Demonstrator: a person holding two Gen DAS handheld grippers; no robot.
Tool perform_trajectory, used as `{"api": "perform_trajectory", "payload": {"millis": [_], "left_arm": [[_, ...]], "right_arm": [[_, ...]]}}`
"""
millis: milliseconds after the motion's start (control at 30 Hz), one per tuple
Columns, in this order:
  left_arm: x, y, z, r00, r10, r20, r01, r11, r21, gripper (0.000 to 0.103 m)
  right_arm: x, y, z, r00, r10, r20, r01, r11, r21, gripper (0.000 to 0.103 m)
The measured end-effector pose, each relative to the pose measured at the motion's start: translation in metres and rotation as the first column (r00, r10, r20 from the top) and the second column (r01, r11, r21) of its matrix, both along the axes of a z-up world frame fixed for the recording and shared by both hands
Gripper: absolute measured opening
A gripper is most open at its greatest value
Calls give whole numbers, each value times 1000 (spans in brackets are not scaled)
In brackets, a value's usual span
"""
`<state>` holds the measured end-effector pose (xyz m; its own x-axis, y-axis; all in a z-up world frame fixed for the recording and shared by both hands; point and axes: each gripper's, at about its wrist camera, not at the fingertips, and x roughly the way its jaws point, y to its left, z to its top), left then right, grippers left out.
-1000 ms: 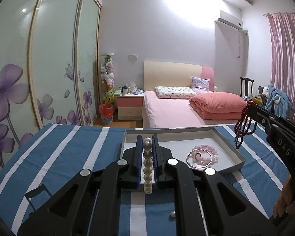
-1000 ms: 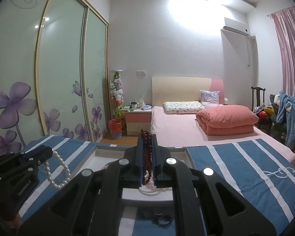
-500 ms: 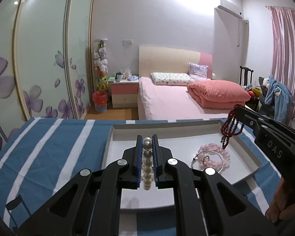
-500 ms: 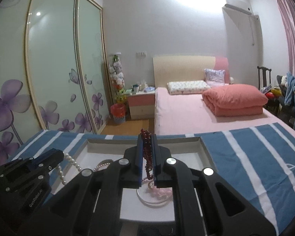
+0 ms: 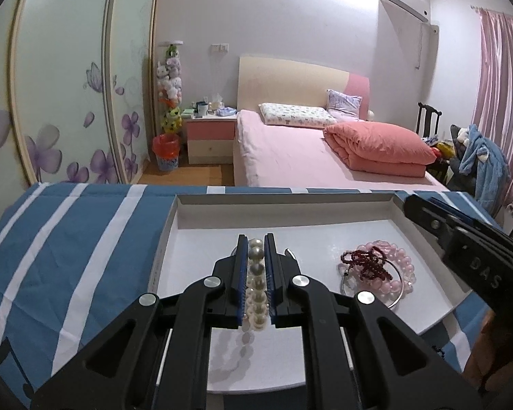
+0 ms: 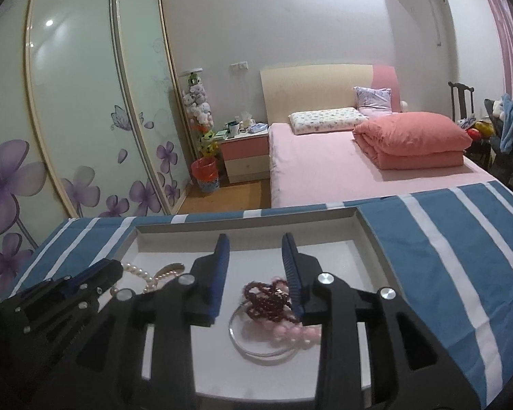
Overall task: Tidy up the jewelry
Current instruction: 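Open right tool over pink bracelet while left tool drops pearl bracelet on cuff, then grasp one pearl earring with right tool while left tool grasps the other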
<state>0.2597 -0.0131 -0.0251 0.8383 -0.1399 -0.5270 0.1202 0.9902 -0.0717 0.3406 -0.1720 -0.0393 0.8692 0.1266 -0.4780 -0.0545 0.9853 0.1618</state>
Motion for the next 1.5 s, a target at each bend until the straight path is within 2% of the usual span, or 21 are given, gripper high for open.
{"api": "perform_trajectory", "payload": {"millis": [200, 400, 533, 567, 833, 1000, 1200, 1333, 1500], "left_arm": [[-5, 22, 13, 1000, -1, 3, 1, 995, -95, 11], [-25, 39, 27, 999, 23, 29, -20, 996, -92, 11], [-41, 44, 28, 999, 40, 27, -38, 996, -86, 27], [-45, 46, 27, 999, 41, 27, -38, 996, -87, 27], [-73, 55, 14, 999, 29, -27, -31, 996, -78, 32], [-83, 59, 6, 998, 32, -50, -36, 997, -71, 37], [-89, 70, 2, 996, 67, -56, -72, 994, -80, 40], [-93, 77, 3, 995, 90, -52, -94, 992, -84, 41], [-95, 78, 2, 994, 97, -58, -101, 991, -84, 41]], "right_arm": [[-16, -15, 5, 1000, -28, 8, 28, 1000, 13, 32], [-39, -22, 14, 999, -34, 20, 34, 999, 6, 32], [-55, -28, 17, 999, -39, 17, 39, 999, -6, 32], [-59, -29, 17, 999, -41, 14, 41, 999, -8, 32], [-86, -40, 2, 997, -29, -73, 30, 1000, 6, 32], [-103, -24, -18, 981, 83, -174, -77, 996, 39, 32], [-126, 27, -48, 912, 281, -297, -281, 959, 44, 31], [-132, 56, -57, 887, 324, -328, -344, 939, 0, 26], [-130, 66, -61, 880, 317, -355, -357, 933, -52, 19]]}}
